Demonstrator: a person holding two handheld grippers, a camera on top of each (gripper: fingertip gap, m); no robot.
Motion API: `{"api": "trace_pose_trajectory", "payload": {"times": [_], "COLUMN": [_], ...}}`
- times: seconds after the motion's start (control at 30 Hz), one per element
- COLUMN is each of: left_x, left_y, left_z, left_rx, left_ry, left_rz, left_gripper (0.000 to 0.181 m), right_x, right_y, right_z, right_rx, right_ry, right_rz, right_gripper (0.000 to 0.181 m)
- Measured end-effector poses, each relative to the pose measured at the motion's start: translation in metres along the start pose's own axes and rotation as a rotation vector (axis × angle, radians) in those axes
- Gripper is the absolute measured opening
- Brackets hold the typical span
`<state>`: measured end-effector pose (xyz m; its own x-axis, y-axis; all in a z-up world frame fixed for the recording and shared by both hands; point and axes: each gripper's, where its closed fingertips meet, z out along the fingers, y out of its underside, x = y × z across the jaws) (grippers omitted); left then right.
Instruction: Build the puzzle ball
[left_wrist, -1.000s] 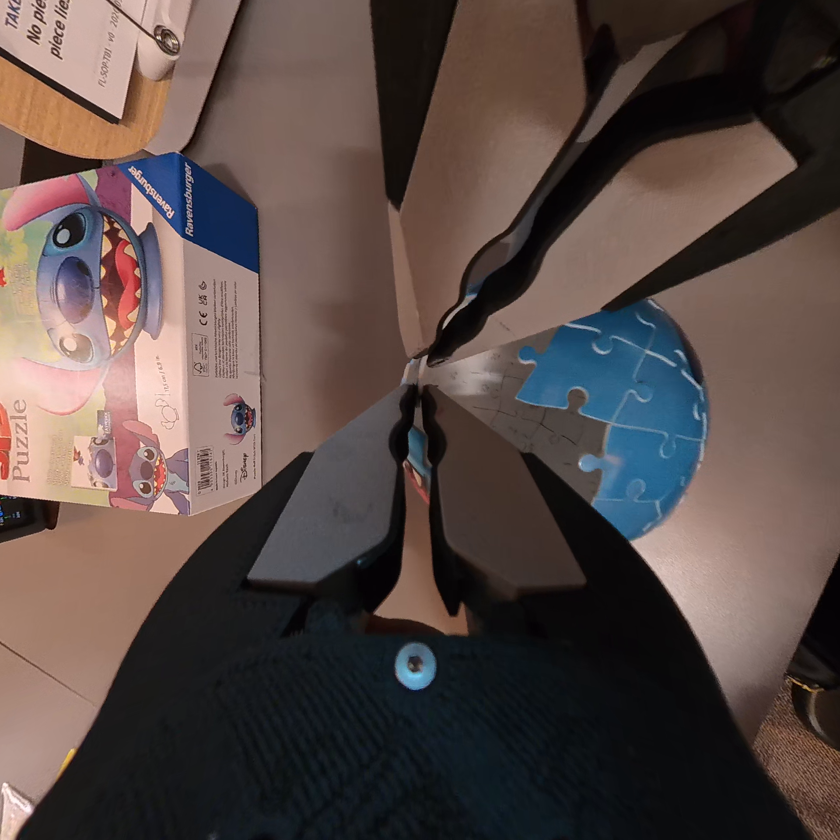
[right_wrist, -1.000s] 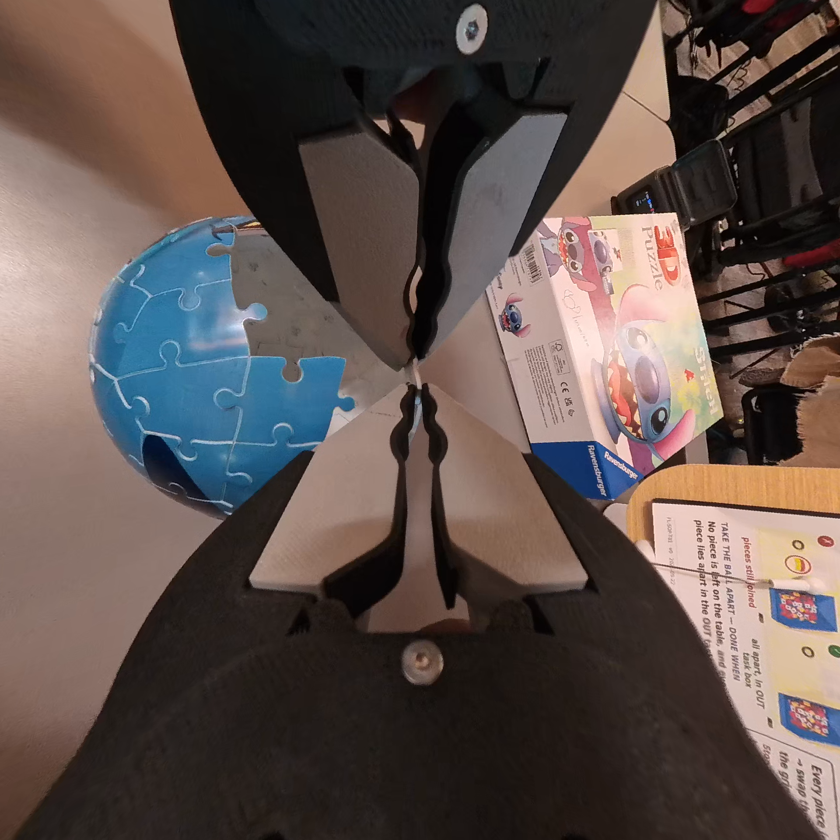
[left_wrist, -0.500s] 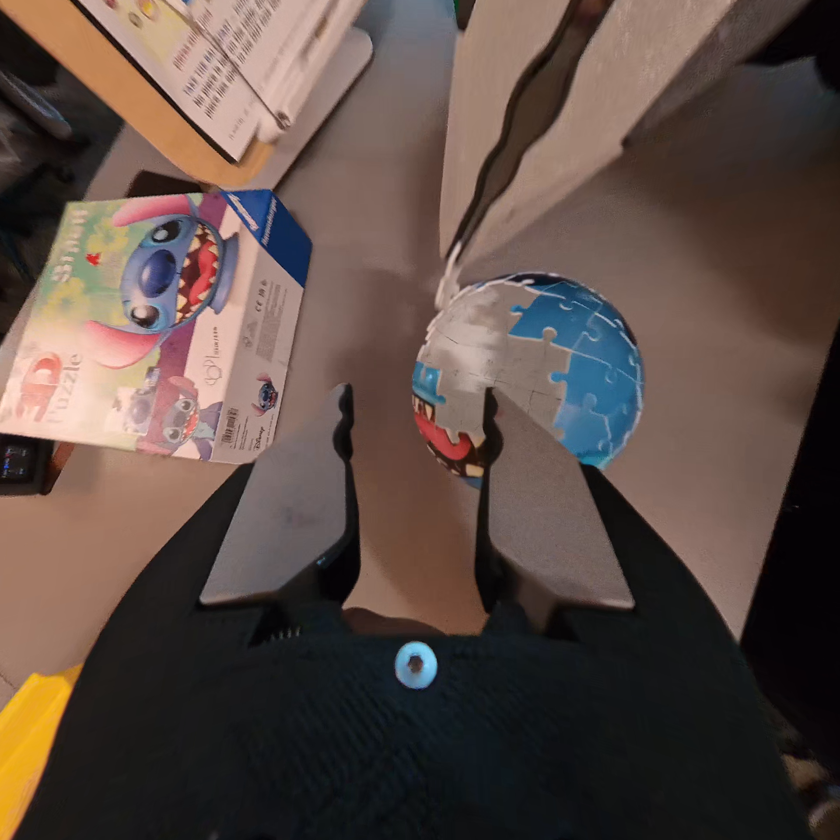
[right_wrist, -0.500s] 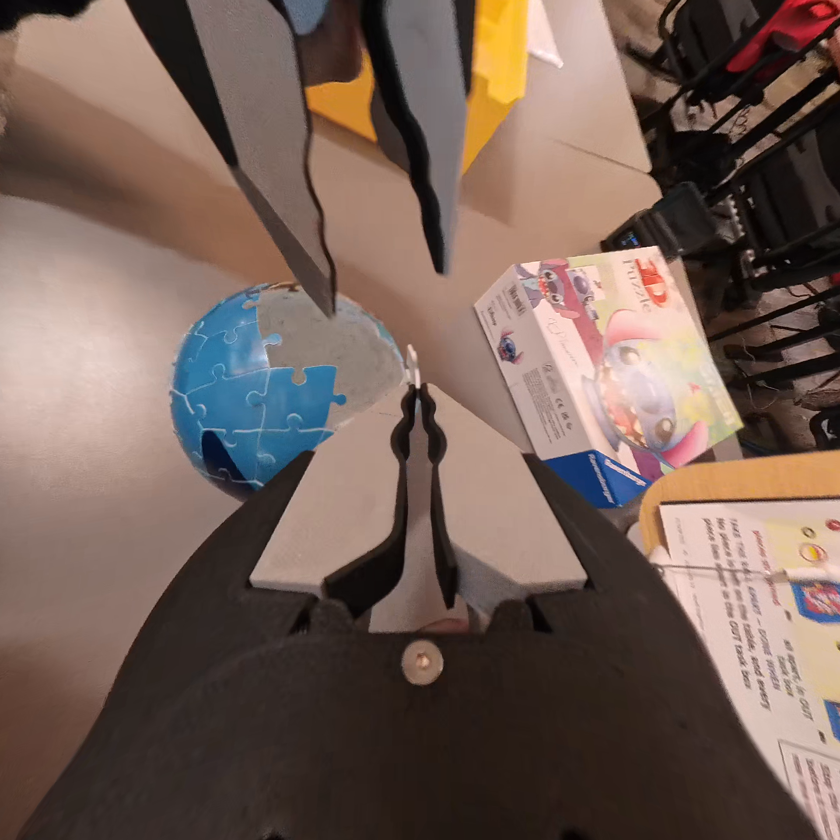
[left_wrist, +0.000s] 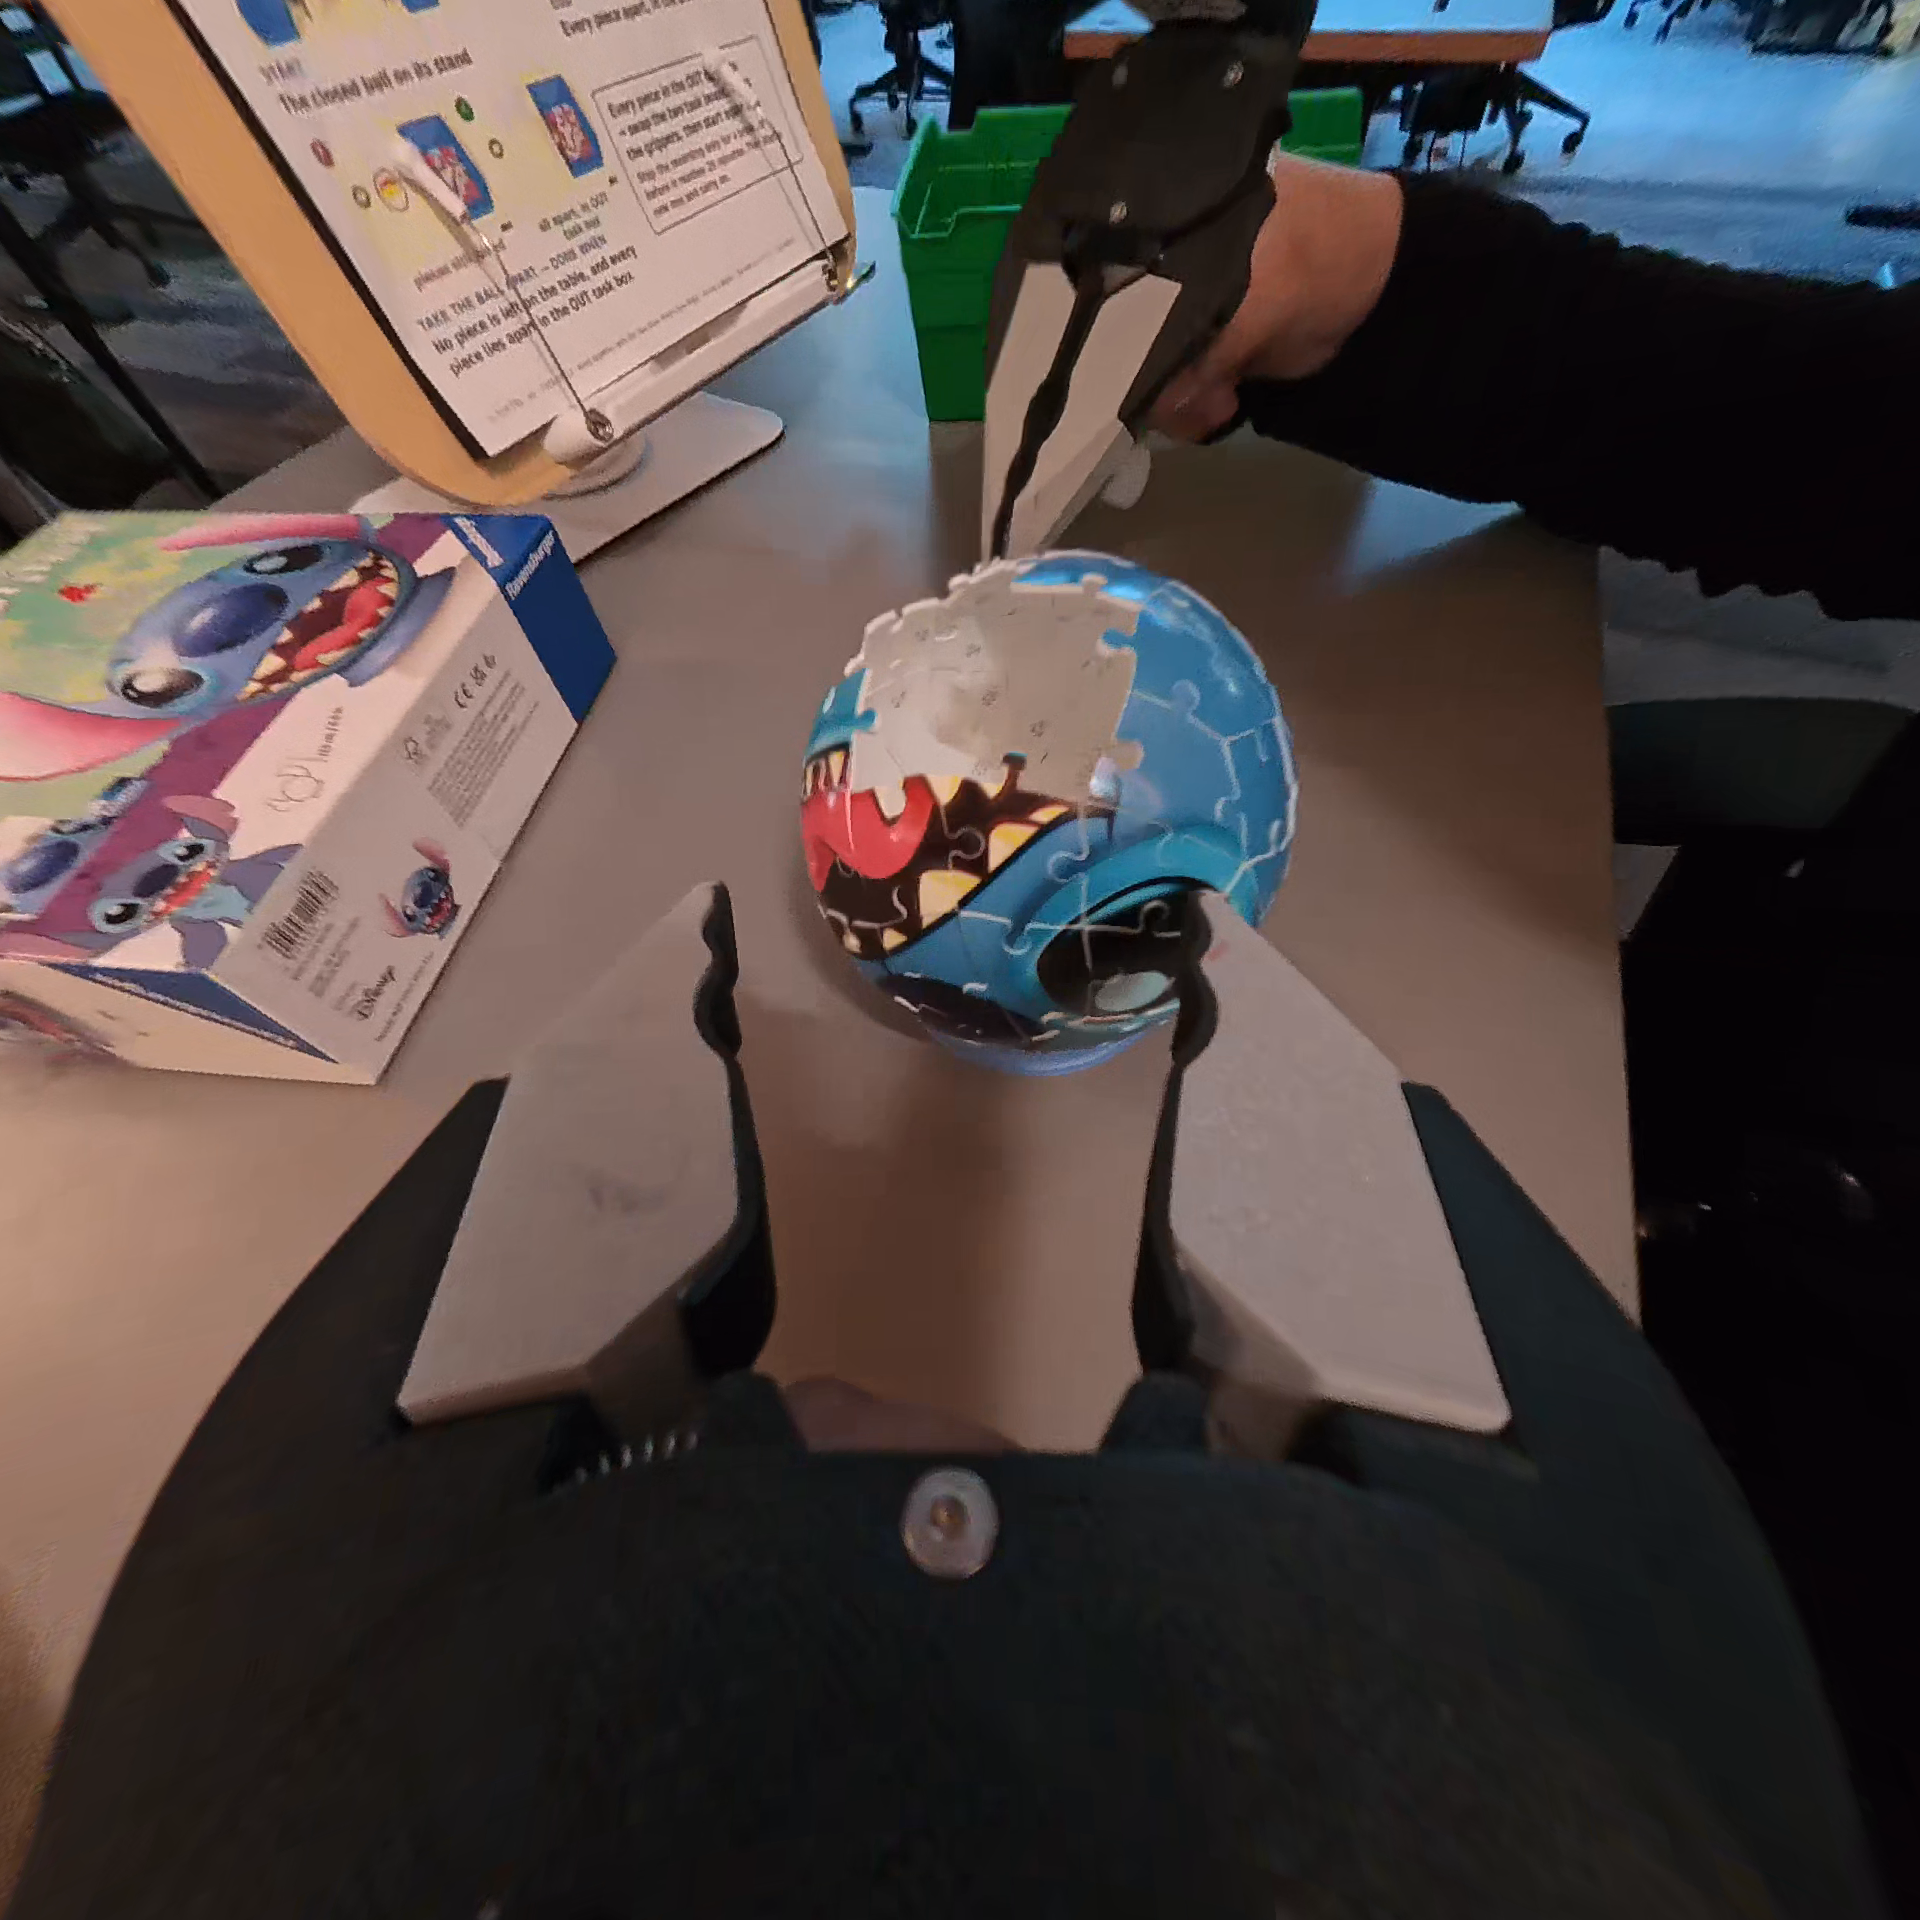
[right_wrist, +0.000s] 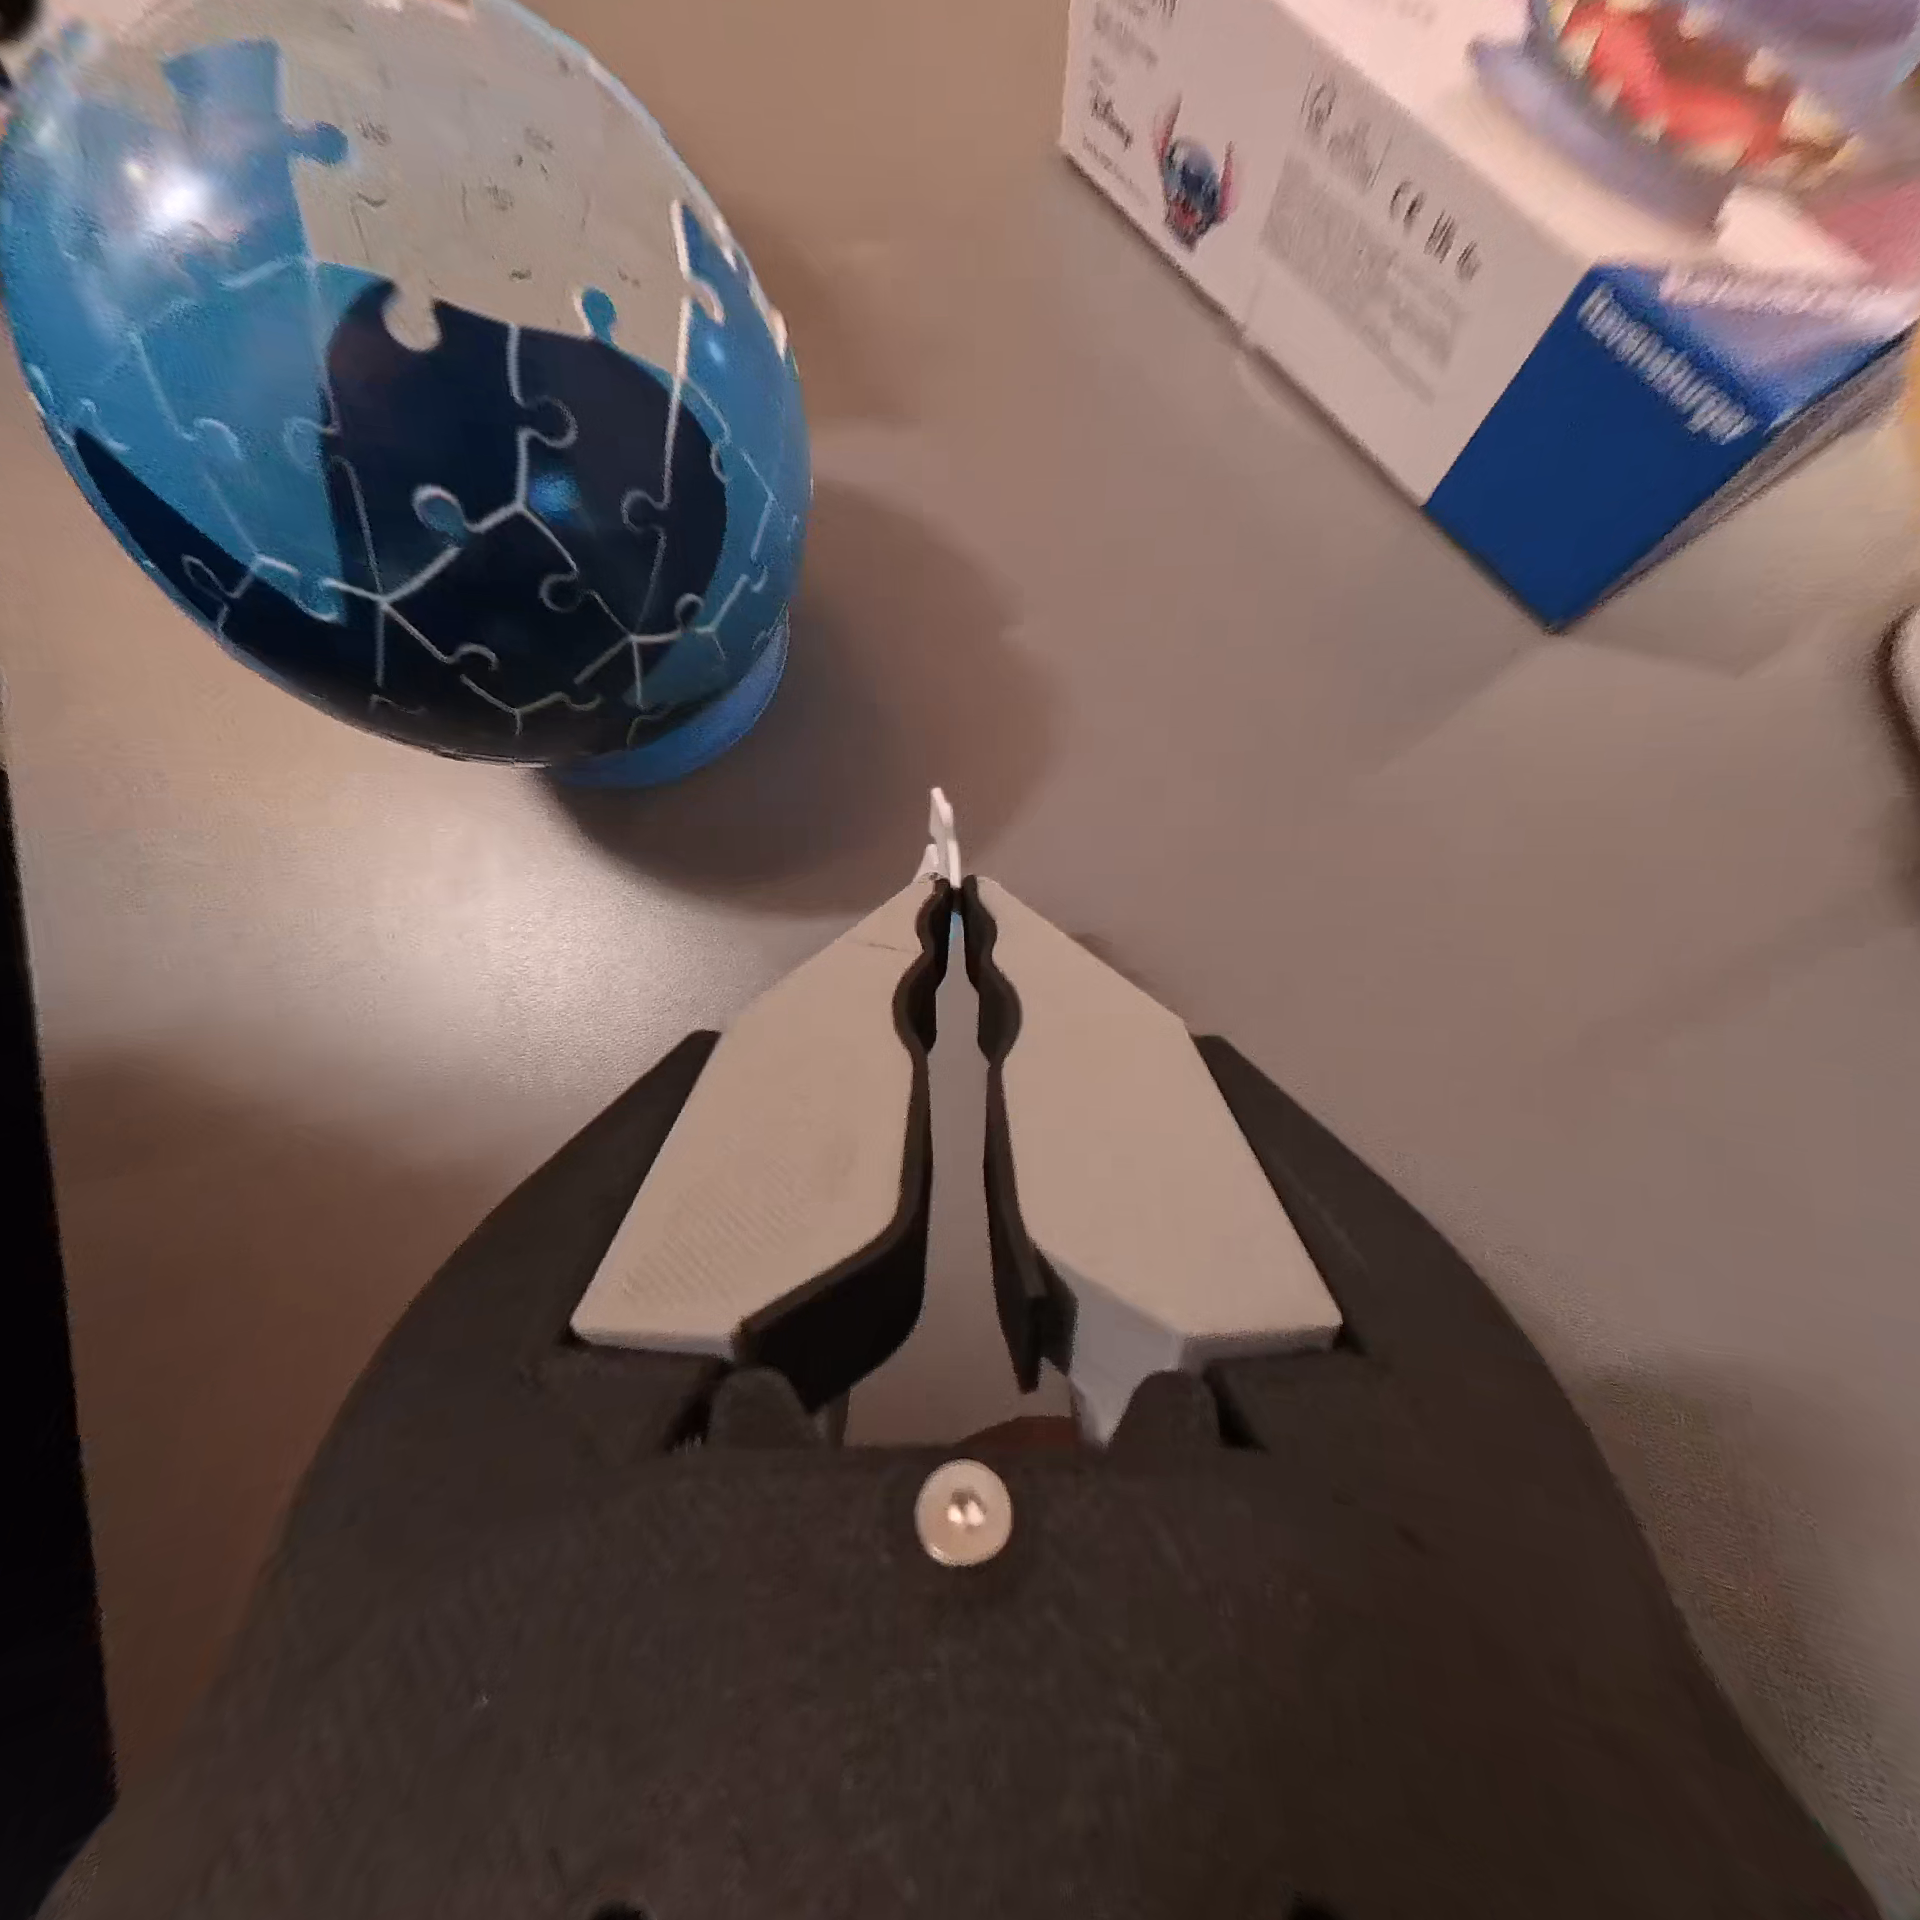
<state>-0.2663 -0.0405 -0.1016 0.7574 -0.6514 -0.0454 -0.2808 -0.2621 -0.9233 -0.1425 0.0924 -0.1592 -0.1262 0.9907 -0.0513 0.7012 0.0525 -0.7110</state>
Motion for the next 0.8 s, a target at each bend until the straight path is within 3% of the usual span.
{"api": "trace_pose_trajectory", "payload": {"times": [0.23, 0.47, 0.53, 0.63, 0.8], "left_x": [-0.001, 0.002, 0.001, 0.000, 0.005], "left_y": [0.017, 0.040, 0.045, 0.050, 0.046], "left_z": [0.010, 0.018, 0.020, 0.022, 0.020], "left_rx": [0.068, 0.019, 0.000, -0.024, 0.008], "left_ry": [0.044, 0.039, 0.028, 0.019, 0.019], "left_rz": [-0.026, 0.009, 0.017, 0.023, 0.066], "left_gripper": [0.079, 0.079, 0.081, 0.086, 0.090], "right_x": [0.018, 0.029, 0.032, 0.022, -0.022], "right_y": [0.027, 0.038, 0.034, 0.013, -0.021], "right_z": [0.023, 0.031, 0.027, 0.017, 0.001], "right_rx": [-0.058, -0.065, -0.047, 0.064, 0.273], "right_ry": [0.013, 0.045, 0.080, 0.057, -0.039], "right_rz": [0.075, 0.077, 0.060, 0.017, -0.173], "right_gripper": [0.003, 0.009, 0.026, 0.038, 0.068]}}
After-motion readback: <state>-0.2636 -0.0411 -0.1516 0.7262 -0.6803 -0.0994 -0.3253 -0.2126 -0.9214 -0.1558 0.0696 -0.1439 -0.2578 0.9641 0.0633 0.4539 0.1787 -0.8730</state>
